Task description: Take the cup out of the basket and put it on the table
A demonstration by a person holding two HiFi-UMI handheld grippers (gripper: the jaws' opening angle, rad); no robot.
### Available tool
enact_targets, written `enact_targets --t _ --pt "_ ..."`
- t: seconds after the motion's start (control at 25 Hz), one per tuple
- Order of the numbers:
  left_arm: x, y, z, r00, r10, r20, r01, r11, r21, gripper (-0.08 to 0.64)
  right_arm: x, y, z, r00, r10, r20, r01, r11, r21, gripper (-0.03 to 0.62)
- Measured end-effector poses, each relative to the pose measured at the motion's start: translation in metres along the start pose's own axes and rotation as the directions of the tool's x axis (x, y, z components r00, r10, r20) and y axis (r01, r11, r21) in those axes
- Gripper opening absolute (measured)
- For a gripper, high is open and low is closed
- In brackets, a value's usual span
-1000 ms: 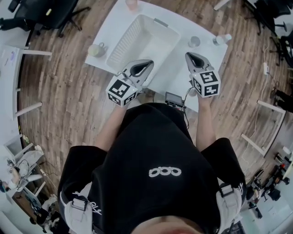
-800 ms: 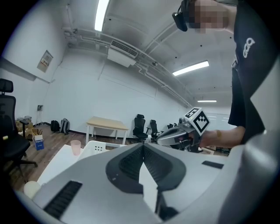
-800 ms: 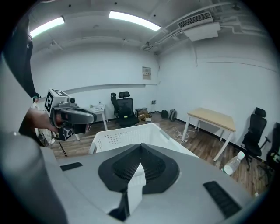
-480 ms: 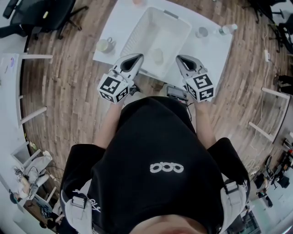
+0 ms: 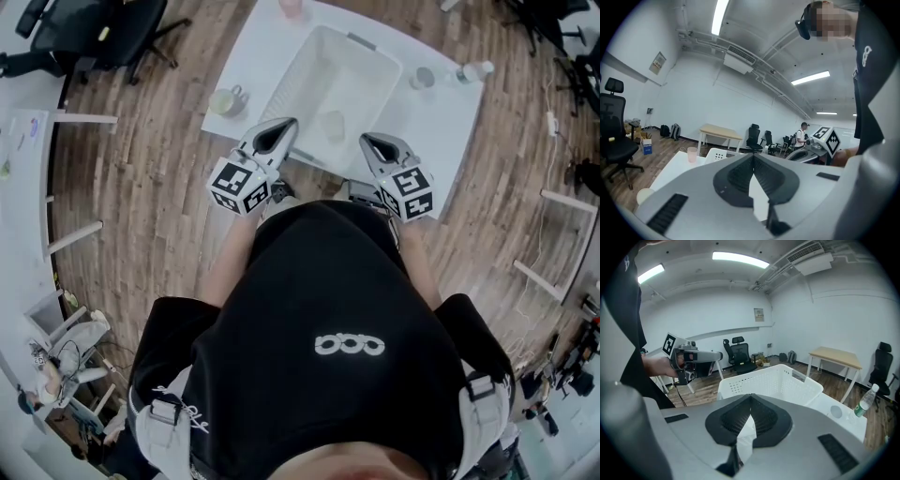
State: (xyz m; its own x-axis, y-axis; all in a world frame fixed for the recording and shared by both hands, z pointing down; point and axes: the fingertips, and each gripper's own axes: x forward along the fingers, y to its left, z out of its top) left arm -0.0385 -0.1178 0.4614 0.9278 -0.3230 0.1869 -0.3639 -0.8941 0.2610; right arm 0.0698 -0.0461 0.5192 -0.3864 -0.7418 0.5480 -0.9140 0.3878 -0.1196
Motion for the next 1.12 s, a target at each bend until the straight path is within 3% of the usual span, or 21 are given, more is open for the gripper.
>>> enact_targets --t 0.16,0.32,0.44,0.56,0.68,0.76,0.84,0.96,1.12 --pt "0.001 0.003 0.002 1.000 0.024 0.009 -0.024 1.000 -0.004 0.008 0.006 -0.004 -0.002 0.999 0.044 -0.031 -0.045 0.998 -0.049 0.025" --pt "0.000 0.011 0.003 0.999 0.052 0.017 -0.051 0.999 -0.009 0.008 0.024 -0.005 -0.002 0.990 0.093 -0.109 -0.112 0.978 -0.179 0.026" --pt "-0.002 0.011 0.002 0.998 0.050 0.027 -0.049 0.998 -0.027 0.008 0.046 -0.006 0.000 0.972 0.148 -0.181 -0.198 0.934 -0.296 0.028" --pt "-0.006 0.014 -0.001 0.997 0.069 0.036 -0.068 0.997 -0.039 0.008 0.076 -0.006 -0.001 0.927 0.227 -0.298 -0.334 0.862 -0.382 0.029" --pt "-0.014 0.022 -0.003 0.995 0.092 0.046 -0.090 0.995 -0.052 0.008 0.113 -0.003 -0.008 0.844 0.287 -0.453 -0.490 0.758 -0.431 0.029" --pt "-0.019 0.024 -0.003 0.992 0.110 0.055 -0.107 0.992 -0.063 0.008 0.135 -0.004 -0.017 0.771 0.306 -0.559 -0.587 0.682 -0.436 0.029" --pt "-0.019 0.025 -0.003 0.990 0.125 0.058 -0.121 0.990 -0.073 0.008 0.154 -0.010 -0.029 0.691 0.315 -0.650 -0.666 0.626 -0.406 0.031" --pt "-0.014 0.031 -0.006 0.989 0.140 0.047 -0.136 0.988 -0.076 0.008 0.188 -0.013 -0.043 0.592 0.360 -0.721 -0.751 0.571 -0.332 0.035" --pt "-0.010 0.026 -0.015 0.990 0.142 0.026 -0.140 0.988 -0.068 0.008 0.213 -0.022 -0.089 0.439 0.347 -0.829 -0.809 0.554 -0.196 0.077"
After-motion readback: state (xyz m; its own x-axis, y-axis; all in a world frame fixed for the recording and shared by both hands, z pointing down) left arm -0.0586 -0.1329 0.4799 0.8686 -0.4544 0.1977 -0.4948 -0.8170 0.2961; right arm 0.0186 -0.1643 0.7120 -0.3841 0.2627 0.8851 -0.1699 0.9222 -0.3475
